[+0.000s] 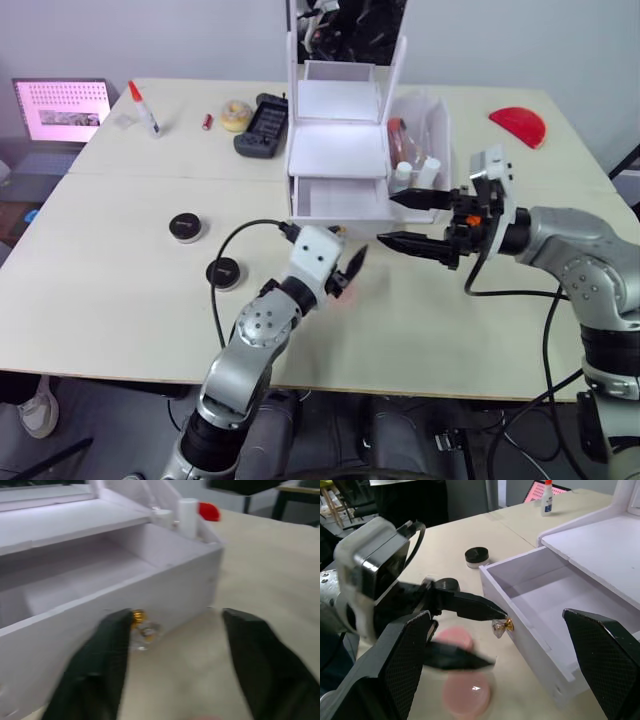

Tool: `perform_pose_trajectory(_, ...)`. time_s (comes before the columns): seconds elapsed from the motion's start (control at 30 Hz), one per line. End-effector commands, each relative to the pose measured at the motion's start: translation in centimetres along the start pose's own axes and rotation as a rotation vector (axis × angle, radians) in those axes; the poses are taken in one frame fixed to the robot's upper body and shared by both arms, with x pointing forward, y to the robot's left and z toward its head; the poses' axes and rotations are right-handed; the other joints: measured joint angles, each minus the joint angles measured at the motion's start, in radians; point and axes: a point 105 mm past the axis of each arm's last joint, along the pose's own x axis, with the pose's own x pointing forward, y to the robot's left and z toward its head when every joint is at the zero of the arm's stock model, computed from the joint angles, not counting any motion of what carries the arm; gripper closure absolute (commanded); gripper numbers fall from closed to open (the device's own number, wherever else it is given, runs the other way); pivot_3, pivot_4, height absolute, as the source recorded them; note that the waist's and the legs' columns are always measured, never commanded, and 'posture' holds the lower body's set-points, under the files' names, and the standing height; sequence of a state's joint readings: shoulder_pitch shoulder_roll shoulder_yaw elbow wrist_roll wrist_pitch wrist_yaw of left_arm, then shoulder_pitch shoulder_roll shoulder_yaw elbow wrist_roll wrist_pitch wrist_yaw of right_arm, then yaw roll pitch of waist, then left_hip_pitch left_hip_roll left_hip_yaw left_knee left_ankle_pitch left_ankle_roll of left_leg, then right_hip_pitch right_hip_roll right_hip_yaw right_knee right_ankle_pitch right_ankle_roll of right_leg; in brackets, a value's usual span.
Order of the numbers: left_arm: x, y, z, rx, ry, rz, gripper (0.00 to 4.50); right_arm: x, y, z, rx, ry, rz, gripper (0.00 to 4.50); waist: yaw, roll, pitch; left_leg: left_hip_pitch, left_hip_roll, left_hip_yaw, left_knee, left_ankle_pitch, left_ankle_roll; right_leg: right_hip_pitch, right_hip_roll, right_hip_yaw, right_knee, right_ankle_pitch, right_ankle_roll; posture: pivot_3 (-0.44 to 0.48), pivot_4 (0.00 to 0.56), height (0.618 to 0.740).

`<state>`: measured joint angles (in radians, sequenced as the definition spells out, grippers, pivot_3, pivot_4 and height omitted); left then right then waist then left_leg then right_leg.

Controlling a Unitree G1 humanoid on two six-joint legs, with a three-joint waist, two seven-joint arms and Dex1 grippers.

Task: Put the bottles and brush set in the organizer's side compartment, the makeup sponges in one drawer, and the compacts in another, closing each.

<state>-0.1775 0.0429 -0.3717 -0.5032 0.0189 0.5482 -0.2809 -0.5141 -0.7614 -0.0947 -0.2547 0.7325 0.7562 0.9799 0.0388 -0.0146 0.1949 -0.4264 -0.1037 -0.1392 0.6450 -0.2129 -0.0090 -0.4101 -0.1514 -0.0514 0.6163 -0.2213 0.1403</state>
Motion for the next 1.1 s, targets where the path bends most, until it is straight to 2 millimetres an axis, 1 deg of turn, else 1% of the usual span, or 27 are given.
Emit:
perform_pose_trajectory(0.03,-1.0,0.2,1.6,0.024,-0.048,-0.017,0.02,-0.2,0.5,1.7,-0.059,-0.039,0.009,0.0,-0.002,0.002,0.0,0.0,0.001,0.0,0.0,0.0,0.0,0.0,0.001,0.0,0.0,0.0,0.0,0.0,0.15,0.737)
perform_pose_trajectory(0.23,-3.8,1.5,1.7,0.024,-0.013,-0.038,0.02,-0.5,0.6,1.8,-0.059,-0.041,0.006,0.0,0.0,0.003,0.0,0.0,0.002,0.001,0.0,0.0,0.0,-0.001,0.001,0.001,0.001,0.0,0.0,0.0,0.15,0.737)
perform_pose_trajectory(0.33,-6.2,2.8,2.0,0.022,0.013,-0.043,0.02,-0.8,0.8,1.9,-0.057,-0.041,-0.004,0.0,0.0,0.003,0.0,0.0,0.002,0.001,0.0,0.0,0.0,-0.001,0.001,0.001,0.0,0.0,-0.001,0.0,0.15,0.737)
perform_pose_trajectory(0.37,-7.5,3.2,2.6,-0.003,0.004,-0.065,0.02,-1.2,0.8,1.9,-0.049,-0.042,-0.015,0.0,0.0,0.003,0.0,0.0,0.002,0.001,-0.001,0.0,0.0,-0.001,0.001,0.001,0.0,-0.001,-0.001,0.0,0.15,0.737)
perform_pose_trajectory(0.47,-10.1,4.0,3.9,-0.077,-0.025,-0.134,0.02,-2.4,0.9,1.9,-0.024,-0.043,-0.05,0.0,0.002,0.004,0.0,0.0,0.002,0.001,-0.002,0.0,0.0,-0.003,0.001,0.002,0.001,-0.001,-0.004,0.0,0.15,0.737)
perform_pose_trajectory(0.5,-11.1,4.6,4.2,-0.109,-0.027,-0.16,0.02,-3.0,0.8,1.9,-0.012,-0.041,-0.065,0.0,0.002,0.004,0.0,0.0,0.002,0.001,-0.002,0.0,0.0,-0.003,0.001,0.002,0.001,-0.001,-0.005,0.0,0.15,0.737)
perform_pose_trajectory(0.57,-13.6,6.8,3.9,-0.139,0.04,-0.199,0.02,-4.4,0.9,1.4,0.012,-0.023,-0.1,0.0,0.002,0.004,0.0,0.0,0.002,0.001,-0.002,0.0,0.0,-0.003,0.001,0.002,0.001,-0.002,-0.004,0.0,0.15,0.737)
perform_pose_trajectory(0.6,-15.2,8.6,3.5,-0.119,0.101,-0.194,0.02,-5.4,0.7,1.2,0.02,-0.011,-0.136,0.0,0.001,0.005,0.0,0.0,0.003,0.001,-0.002,0.0,0.0,-0.003,0.002,0.002,0.001,-0.002,-0.004,0.0,0.15,0.737)
perform_pose_trajectory(0.63,-16.2,9.7,3.3,-0.103,0.143,-0.191,0.02,-6.1,0.7,1.0,0.025,-0.003,-0.16,0.0,0.001,0.005,0.0,0.0,0.003,0.003,-0.003,0.0,0.0,-0.004,0.002,0.003,0.001,-0.002,-0.005,0.0,0.15,0.737)
perform_pose_trajectory(0.67,-17.1,10.9,3.3,-0.096,0.17,-0.167,0.02,-6.9,0.5,0.8,0.027,0.003,-0.192,0.0,0.001,0.006,0.001,0.0,0.004,0.004,-0.003,0.0,0.0,-0.005,0.002,0.003,0.002,-0.003,-0.006,0.0,0.15,0.737)
perform_pose_trajectory(0.7,-18.8,13.2,2.8,-0.091,0.23,-0.129,0.02,-8.3,0.1,0.6,0.031,0.016,-0.249,0.0,0.001,0.008,0.0,0.0,0.005,0.006,-0.003,0.0,0.0,-0.005,0.002,0.004,0.002,-0.003,-0.008,0.0,0.15,0.737)
perform_pose_trajectory(0.73,-20.2,15.0,2.7,-0.086,0.253,-0.088,0.02,-9.5,-0.2,0.3,0.036,0.024,-0.296,0.0,0.001,0.008,0.0,0.001,0.005,0.009,-0.003,0.0,0.0,-0.006,0.002,0.005,0.002,-0.003,-0.008,0.0,0.15,0.737)
perform_pose_trajectory(0.77,-21.1,16.0,2.7,-0.079,0.267,-0.065,0.02,-10.5,-0.3,0.2,0.039,0.03,-0.327,0.0,0.001,0.008,0.001,0.0,0.006,0.012,-0.003,-0.001,-0.002,-0.006,0.002,0.006,0.001,-0.003,-0.009,0.0,0.15,0.737)
perform_pose_trajectory(0.83,-23.4,19.1,2.2,-0.084,0.308,0.04,0.02,-13.0,-0.4,-0.7,0.053,0.053,-0.406,0.0,0.002,0.009,0.001,0.0,0.008,0.016,-0.003,-0.002,-0.003,-0.008,0.001,0.009,0.0,-0.002,-0.009,0.0,0.15,0.737)
perform_pose_trajectory(0.87,-24.4,20.3,1.9,-0.083,0.324,0.083,0.02,-14.1,-0.4,-1.1,0.063,0.064,-0.437,0.0,0.002,0.009,0.001,0.0,0.009,0.019,-0.004,-0.003,-0.002,-0.008,0.001,0.01,-0.001,-0.002,-0.009,0.0,0.15,0.737)
perform_pose_trajectory(0.9,-25.0,21.1,1.8,-0.081,0.333,0.107,0.02,-14.9,-0.3,-1.4,0.069,0.071,-0.455,0.0,0.001,0.009,0.001,0.0,0.01,0.021,-0.004,-0.003,-0.002,-0.009,0.001,0.011,-0.002,-0.002,-0.009,0.0,0.15,0.737)
perform_pose_trajectory(0.93,-26.1,22.5,1.5,-0.067,0.34,0.163,0.02,-16.2,-0.2,-2.0,0.083,0.082,-0.485,0.0,0.001,0.009,0.0,0.0,0.011,0.023,-0.004,-0.003,-0.001,-0.009,0.001,0.012,-0.003,-0.002,-0.009,0.0,0.15,0.737)
perform_pose_trajectory(1.0,-27.6,24.4,1.4,-0.044,0.343,0.234,0.02,-18.5,-0.1,-3.0,0.105,0.103,-0.552,0.0,0.001,0.008,0.0,0.0,0.011,0.025,-0.008,-0.004,-0.001,-0.011,0.0,0.013,-0.005,-0.002,-0.009,0.0,0.15,0.737)
perform_pose_trajectory(1.03,-28.0,25.0,1.3,-0.033,0.341,0.254,0.02,-19.4,-0.1,-3.4,0.112,0.111,-0.579,0.0,0.0,0.007,0.0,0.0,0.012,0.027,-0.01,-0.004,-0.001,-0.012,0.0,0.014,-0.005,-0.002,-0.009,0.0,0.15,0.737)
perform_pose_trajectory(1.1,-28.1,25.6,1.4,-0.016,0.338,0.26,0.02,-20.5,0.0,-4.2,0.117,0.141,-0.607,0.0,0.0,0.007,0.0,0.0,0.013,0.029,-0.013,-0.004,-0.001,-0.015,0.0,0.016,-0.005,-0.002,-0.009,0.0,0.15,0.737)
